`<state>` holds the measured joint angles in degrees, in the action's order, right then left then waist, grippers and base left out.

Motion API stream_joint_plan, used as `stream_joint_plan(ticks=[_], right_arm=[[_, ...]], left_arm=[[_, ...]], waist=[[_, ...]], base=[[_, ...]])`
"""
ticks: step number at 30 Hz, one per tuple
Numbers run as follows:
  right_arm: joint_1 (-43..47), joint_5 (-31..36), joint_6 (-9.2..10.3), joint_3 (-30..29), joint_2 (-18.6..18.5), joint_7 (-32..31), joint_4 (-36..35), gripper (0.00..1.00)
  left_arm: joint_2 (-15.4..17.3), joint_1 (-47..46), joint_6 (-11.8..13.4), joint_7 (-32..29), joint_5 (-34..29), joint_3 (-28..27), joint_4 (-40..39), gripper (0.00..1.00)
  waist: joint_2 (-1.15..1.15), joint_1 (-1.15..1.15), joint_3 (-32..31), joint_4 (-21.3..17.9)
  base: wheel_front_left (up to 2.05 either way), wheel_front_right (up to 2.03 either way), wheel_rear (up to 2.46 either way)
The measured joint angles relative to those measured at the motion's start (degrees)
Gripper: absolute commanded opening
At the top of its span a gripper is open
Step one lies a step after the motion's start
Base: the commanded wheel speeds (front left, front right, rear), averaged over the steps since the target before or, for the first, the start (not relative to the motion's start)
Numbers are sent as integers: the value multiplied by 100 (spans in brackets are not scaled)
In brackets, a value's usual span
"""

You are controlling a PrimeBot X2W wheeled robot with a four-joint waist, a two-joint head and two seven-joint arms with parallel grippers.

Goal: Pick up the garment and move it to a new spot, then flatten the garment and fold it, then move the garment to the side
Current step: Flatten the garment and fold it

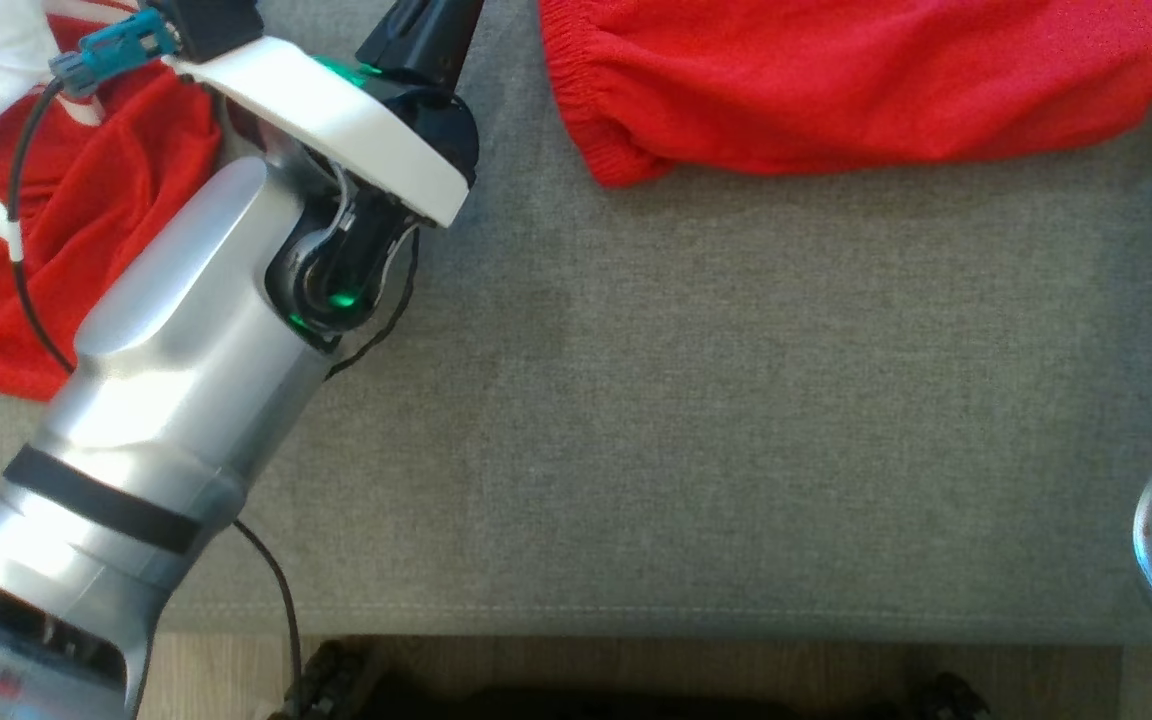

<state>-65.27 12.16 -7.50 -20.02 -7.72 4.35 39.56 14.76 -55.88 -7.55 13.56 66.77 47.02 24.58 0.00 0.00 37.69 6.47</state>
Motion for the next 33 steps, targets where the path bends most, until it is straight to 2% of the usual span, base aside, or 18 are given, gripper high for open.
stream_joint_plan(ticks=[1, 6, 8, 12, 16, 21, 27, 28, 29, 30, 33], right_arm=[[0, 0, 0, 0, 0, 0, 0, 100], [21, -274, 0, -443, 122, 175, 242, 100], [75, -494, 0, -439, 212, 104, 285, 100], [398, -911, 0, -237, 312, -226, 308, 100], [822, -884, 0, -205, 272, -675, 336, 100], [983, -587, 0, -552, 135, -1046, 409, 100], [1025, -457, 0, -918, 64, -1195, 644, 100], [1029, -455, 0, -948, 32, -1203, 703, 86], [1033, -437, 0, -975, -7, -1229, 757, 40], [1033, -421, 0, -1017, -40, -1240, 810, 0], [1037, -397, 0, -1121, -76, -1241, 993, 0]], left_arm=[[0, 0, 0, 0, 0, 0, 0, 100], [20, -66, 3, 99, -499, -45, 414, 100], [18, 77, 78, 99, -811, -314, 375, 100], [9, 626, 380, 110, -1820, -1063, -247, 100], [-90, 1371, 647, 112, -2813, -1567, -914, 100], [-369, 2248, 659, 113, -3617, -1756, -1464, 100], [-760, 3050, 659, 113, -4252, -1970, -1971, 100], [-808, 3169, 655, 113, -4326, -1989, -2031, 100], [-846, 3294, 653, 113, -4399, -1996, -2079, 100], [-889, 3411, 647, 113, -4455, -2002, -2098, 100], [-982, 3750, 599, 113, -4552, -2039, -2124, 100]], waist=[[0, 0, 0, 0], [0, 0, -112, -22], [0, 0, -198, -42], [0, 0, -379, -101], [0, 0, -553, -107], [0, -1, -713, 43], [0, -1, -917, 300], [0, -1, -949, 343], [0, -1, -982, 389], [0, -1, -1013, 432], [0, -1, -1126, 538]], base=[[0, 0, 0], [0, 0, 0], [0, 0, 0], [0, 0, 0], [0, 0, 0], [0, 0, 0], [0, 0, 0], [0, 0, 0], [0, 0, 0], [0, 0, 0], [0, 0, 0]])
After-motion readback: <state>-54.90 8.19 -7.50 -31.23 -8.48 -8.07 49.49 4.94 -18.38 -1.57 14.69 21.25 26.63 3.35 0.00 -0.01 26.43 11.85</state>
